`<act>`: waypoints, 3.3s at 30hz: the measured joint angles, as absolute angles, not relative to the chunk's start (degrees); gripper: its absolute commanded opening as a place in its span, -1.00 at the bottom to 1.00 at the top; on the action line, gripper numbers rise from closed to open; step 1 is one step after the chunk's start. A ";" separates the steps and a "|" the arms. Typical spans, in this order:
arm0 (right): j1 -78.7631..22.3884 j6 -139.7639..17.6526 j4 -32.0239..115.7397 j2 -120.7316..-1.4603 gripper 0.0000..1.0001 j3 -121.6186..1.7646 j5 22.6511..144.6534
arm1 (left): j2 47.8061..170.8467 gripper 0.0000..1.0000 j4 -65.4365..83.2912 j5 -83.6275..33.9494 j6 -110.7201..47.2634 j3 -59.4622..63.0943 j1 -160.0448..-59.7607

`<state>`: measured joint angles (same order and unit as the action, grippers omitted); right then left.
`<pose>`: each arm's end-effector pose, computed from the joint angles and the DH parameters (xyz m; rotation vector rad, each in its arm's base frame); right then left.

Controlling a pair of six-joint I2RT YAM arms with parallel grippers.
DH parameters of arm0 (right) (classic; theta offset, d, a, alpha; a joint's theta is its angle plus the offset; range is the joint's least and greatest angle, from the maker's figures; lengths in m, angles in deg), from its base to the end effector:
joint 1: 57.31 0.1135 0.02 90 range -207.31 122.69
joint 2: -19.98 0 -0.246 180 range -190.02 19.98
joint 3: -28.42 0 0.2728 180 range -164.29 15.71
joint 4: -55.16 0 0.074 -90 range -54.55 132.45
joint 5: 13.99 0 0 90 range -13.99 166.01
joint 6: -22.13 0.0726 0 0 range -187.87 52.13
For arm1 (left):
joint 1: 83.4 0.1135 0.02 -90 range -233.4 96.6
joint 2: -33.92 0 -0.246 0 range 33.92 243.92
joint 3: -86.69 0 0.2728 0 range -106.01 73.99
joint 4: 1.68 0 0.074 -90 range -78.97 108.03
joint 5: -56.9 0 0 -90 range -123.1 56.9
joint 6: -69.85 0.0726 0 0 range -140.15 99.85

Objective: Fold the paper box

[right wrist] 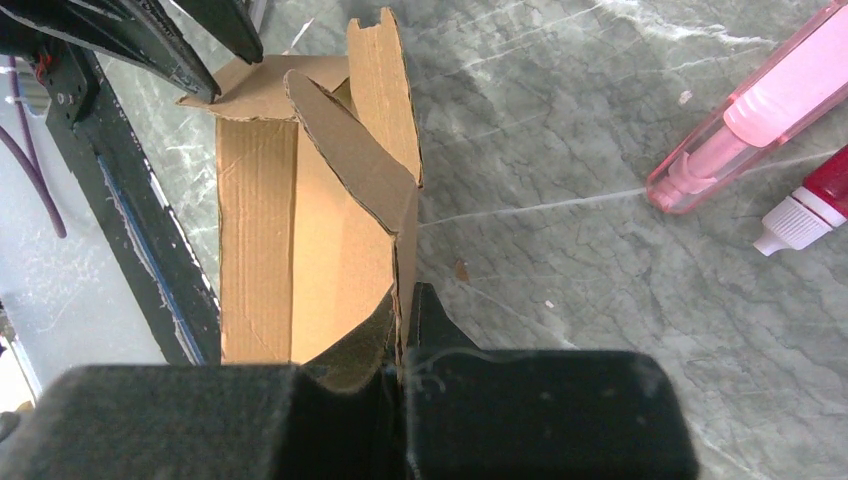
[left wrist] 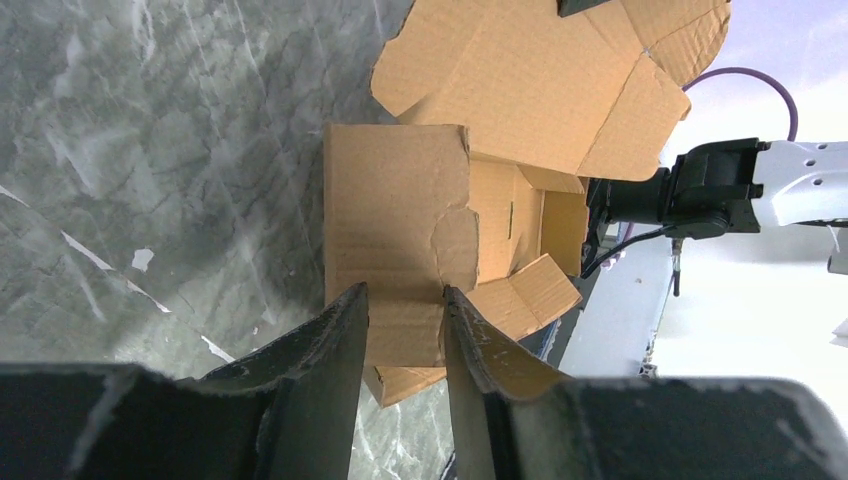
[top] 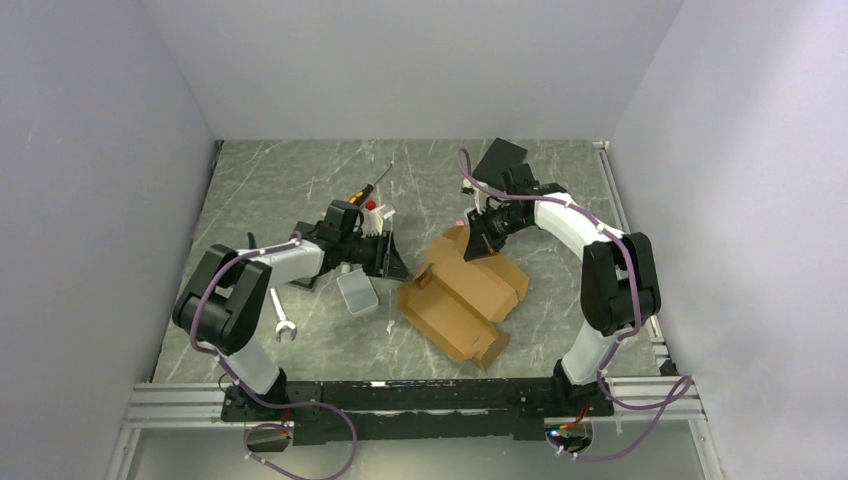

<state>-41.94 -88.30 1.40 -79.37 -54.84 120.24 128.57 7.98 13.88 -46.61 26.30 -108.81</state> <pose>0.3390 0.1457 0.1623 -0.9702 2.3978 1.0271 0.2973 -0.2000 0.1194 0.4230 2.4121 -1.3891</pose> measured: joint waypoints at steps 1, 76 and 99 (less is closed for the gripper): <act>-41.89 -88.30 1.40 -79.37 -1.00 -54.84 120.24 | 128.75 -0.25 7.57 14.03 -46.89 26.41 -108.64; -41.11 -90.11 2.68 -76.85 -0.58 -54.84 118.16 | 136.94 0.13 -0.24 20.98 -50.80 28.95 -107.72; -32.61 -90.94 6.09 -70.82 -1.00 -53.96 110.75 | 136.94 0.15 3.17 20.55 -50.87 27.09 -108.72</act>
